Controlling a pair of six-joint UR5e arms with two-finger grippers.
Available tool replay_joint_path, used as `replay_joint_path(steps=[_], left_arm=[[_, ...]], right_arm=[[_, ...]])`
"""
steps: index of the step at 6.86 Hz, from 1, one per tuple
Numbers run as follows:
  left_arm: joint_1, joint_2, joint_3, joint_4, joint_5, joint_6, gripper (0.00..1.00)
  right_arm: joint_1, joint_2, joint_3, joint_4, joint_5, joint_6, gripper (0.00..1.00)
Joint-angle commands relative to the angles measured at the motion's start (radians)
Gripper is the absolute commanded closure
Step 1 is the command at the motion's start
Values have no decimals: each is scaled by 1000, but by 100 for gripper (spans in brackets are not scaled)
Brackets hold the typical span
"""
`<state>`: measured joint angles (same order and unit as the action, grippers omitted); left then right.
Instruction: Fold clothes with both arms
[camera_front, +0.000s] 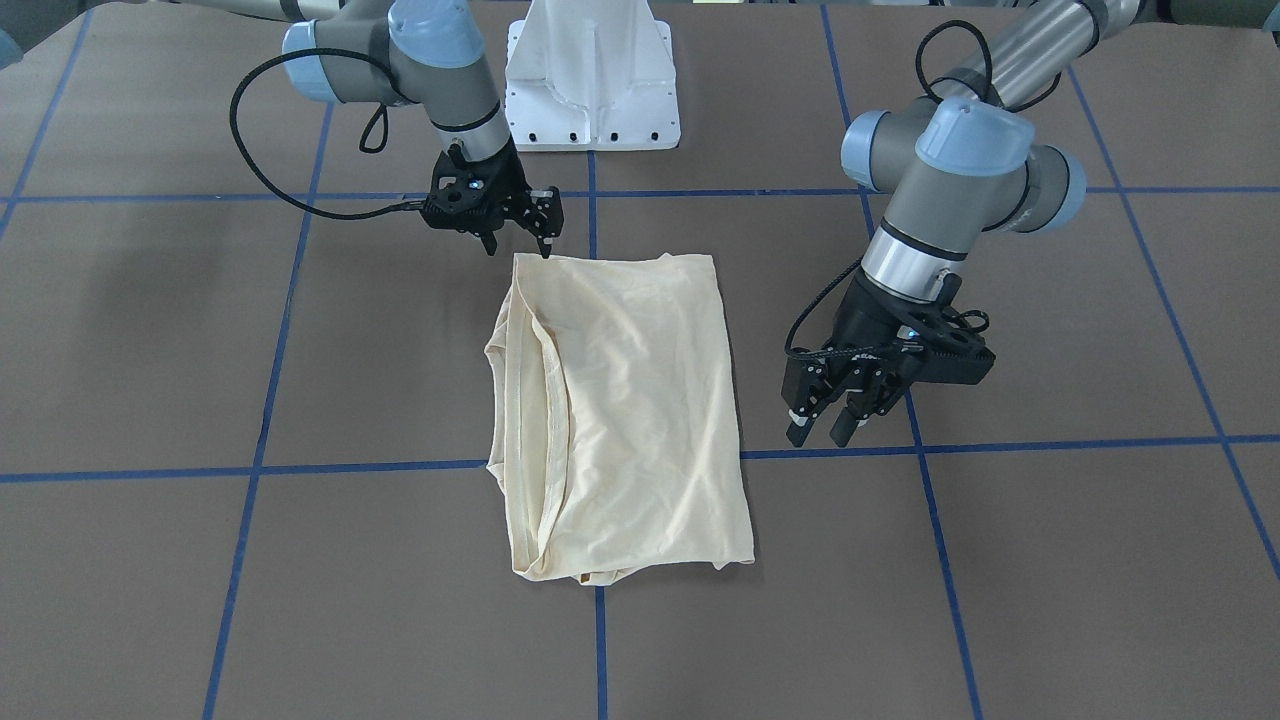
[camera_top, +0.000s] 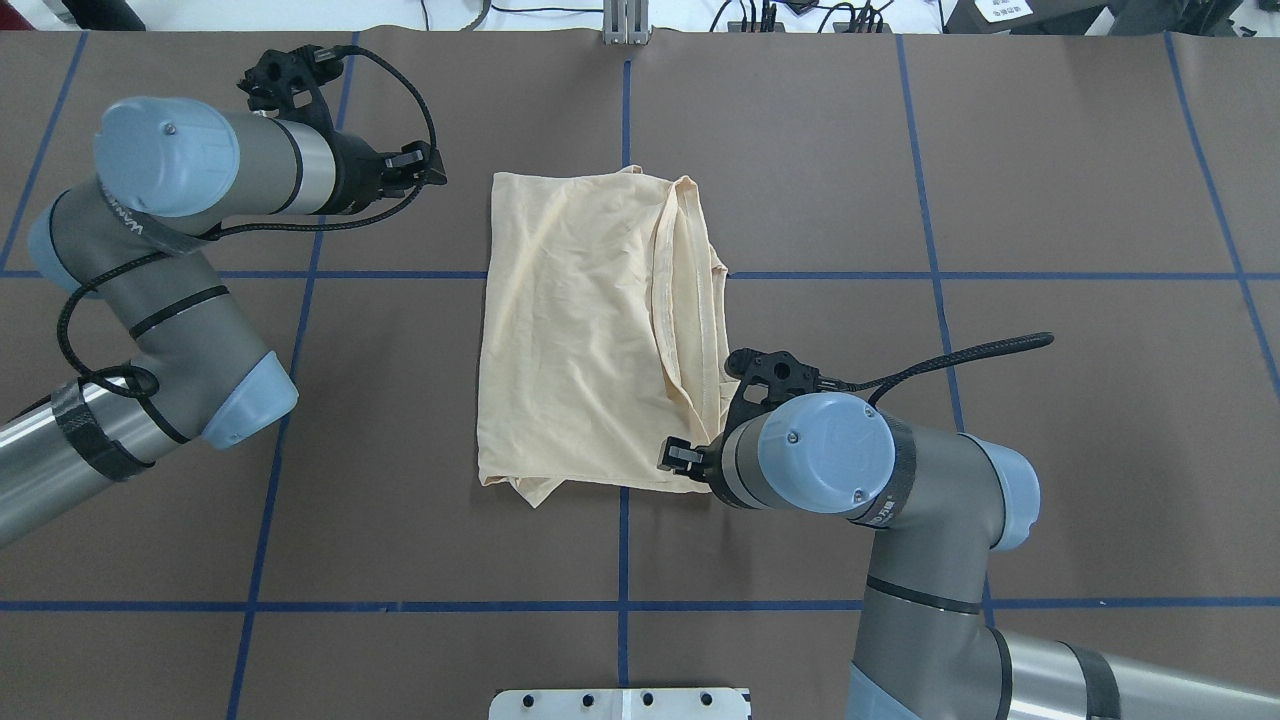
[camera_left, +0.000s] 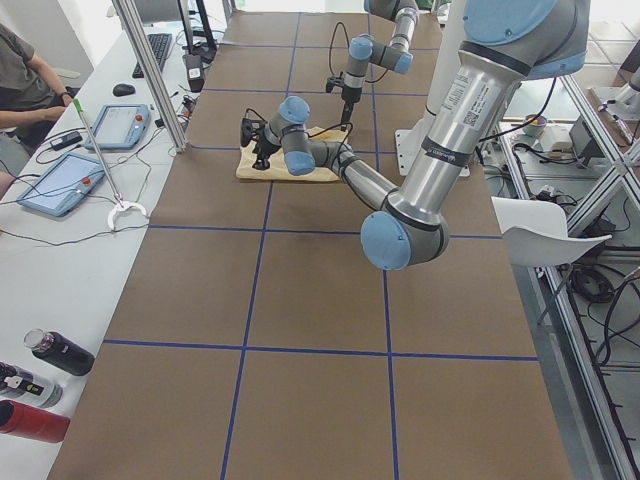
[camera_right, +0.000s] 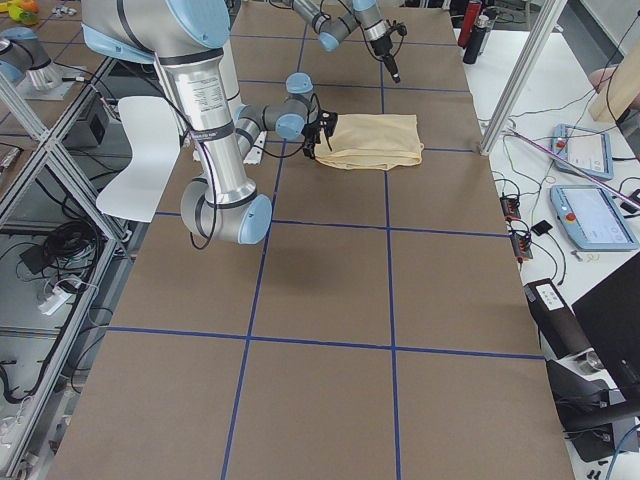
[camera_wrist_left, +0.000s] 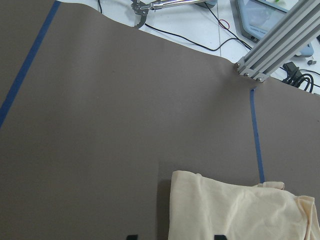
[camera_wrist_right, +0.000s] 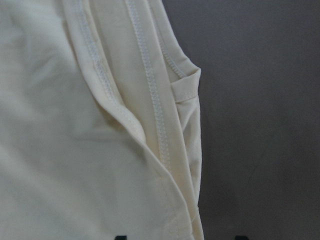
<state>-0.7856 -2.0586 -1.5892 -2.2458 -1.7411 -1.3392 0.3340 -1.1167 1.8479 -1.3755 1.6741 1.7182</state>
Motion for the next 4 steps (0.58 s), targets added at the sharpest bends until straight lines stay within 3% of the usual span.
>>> replay_joint_path(steps=[1,4], left_arm=[[0,0,0,0,0,0,41],[0,0,0,0,0,0,41]], right_arm=[[-3,3,-7,15,-25,326,30],[-4,35,-96,82,-57,447,30]])
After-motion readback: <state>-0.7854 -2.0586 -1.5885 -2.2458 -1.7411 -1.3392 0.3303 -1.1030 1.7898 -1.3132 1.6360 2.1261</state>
